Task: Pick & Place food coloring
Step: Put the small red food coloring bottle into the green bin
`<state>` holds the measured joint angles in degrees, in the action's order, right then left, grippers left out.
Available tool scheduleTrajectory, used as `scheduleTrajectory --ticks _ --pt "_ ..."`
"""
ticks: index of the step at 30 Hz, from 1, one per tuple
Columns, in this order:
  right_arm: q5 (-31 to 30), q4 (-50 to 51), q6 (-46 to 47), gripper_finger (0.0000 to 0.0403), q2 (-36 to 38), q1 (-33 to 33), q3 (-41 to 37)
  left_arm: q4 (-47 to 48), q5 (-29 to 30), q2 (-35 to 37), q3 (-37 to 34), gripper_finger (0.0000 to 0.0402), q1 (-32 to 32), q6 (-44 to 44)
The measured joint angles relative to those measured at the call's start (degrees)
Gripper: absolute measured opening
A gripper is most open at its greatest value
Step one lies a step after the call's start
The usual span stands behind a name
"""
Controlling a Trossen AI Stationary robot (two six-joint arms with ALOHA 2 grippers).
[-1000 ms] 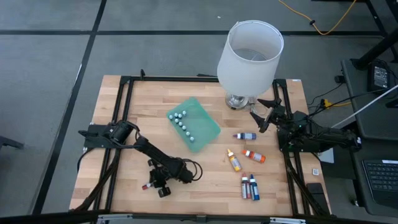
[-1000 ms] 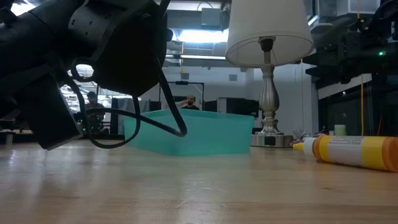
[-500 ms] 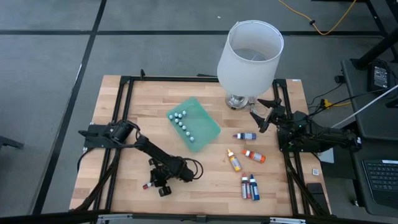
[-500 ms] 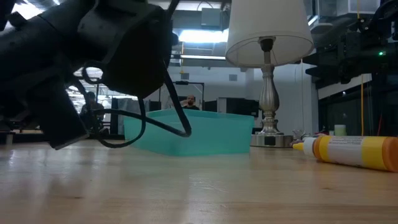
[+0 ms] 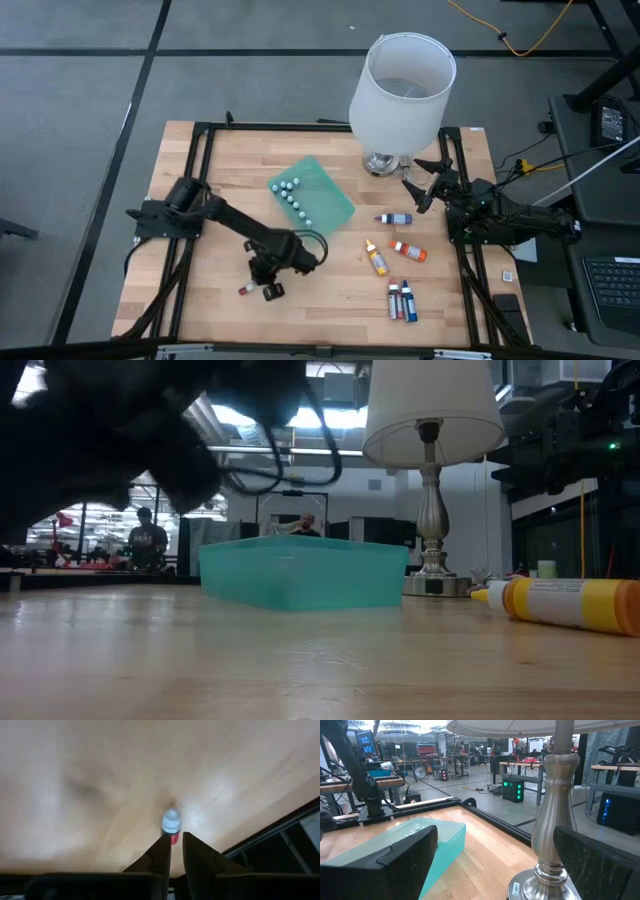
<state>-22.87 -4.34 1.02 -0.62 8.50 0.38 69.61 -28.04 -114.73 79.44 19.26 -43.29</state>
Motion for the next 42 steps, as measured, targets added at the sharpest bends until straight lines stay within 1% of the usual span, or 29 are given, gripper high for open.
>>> scheduleTrajectory --ticks 4,9,12,17,20,22,24,29,32,35,42 --pt "0.0 0.0 0.0 0.0397 0.0 0.0 0.0 0.9 3.3 3.4 0.0 0.0027 -2.0 -0.9" --pt "0.0 0.0 0.0 0.0397 0.0 0.0 0.0 1.6 4.3 4.4 0.0 0.0003 -2.6 -0.5" --pt "0.0 0.0 0.0 0.0397 0.0 0.0 0.0 1.6 3.8 4.4 -0.1 0.0003 -2.5 0.0" --pt "0.0 0.0 0.0 0.0397 0.0 0.0 0.0 1.4 2.5 4.4 -0.2 0.0017 -2.7 -0.1" --pt "0.0 0.0 0.0 0.0397 0.0 0.0 0.0 1.4 2.4 4.4 -0.2 0.0036 -3.2 0.4" --pt "0.0 0.0 0.0 0.0397 0.0 0.0 0.0 1.3 2.4 4.4 -0.2 0.0056 -3.4 0.3" --pt "0.0 0.0 0.0 0.0397 0.0 0.0 0.0 1.0 2.4 4.4 -0.2 0.0084 -3.4 0.0" --pt "0.0 0.0 0.0 0.0397 0.0 0.0 0.0 0.9 1.4 4.4 -0.2 0.0167 -3.4 -2.4" --pt "0.0 0.0 0.0 0.0397 0.0 0.0 0.0 0.9 0.4 4.4 -0.2 0.0203 -3.1 -2.4" --pt "0.0 0.0 0.0 0.0397 0.0 0.0 0.0 0.9 0.8 3.6 -0.2 0.0216 -1.8 -2.8" --pt "0.0 0.0 0.0 0.0397 0.0 0.0 0.0 1.5 0.9 0.6 -0.2 0.0219 0.6 -1.0"
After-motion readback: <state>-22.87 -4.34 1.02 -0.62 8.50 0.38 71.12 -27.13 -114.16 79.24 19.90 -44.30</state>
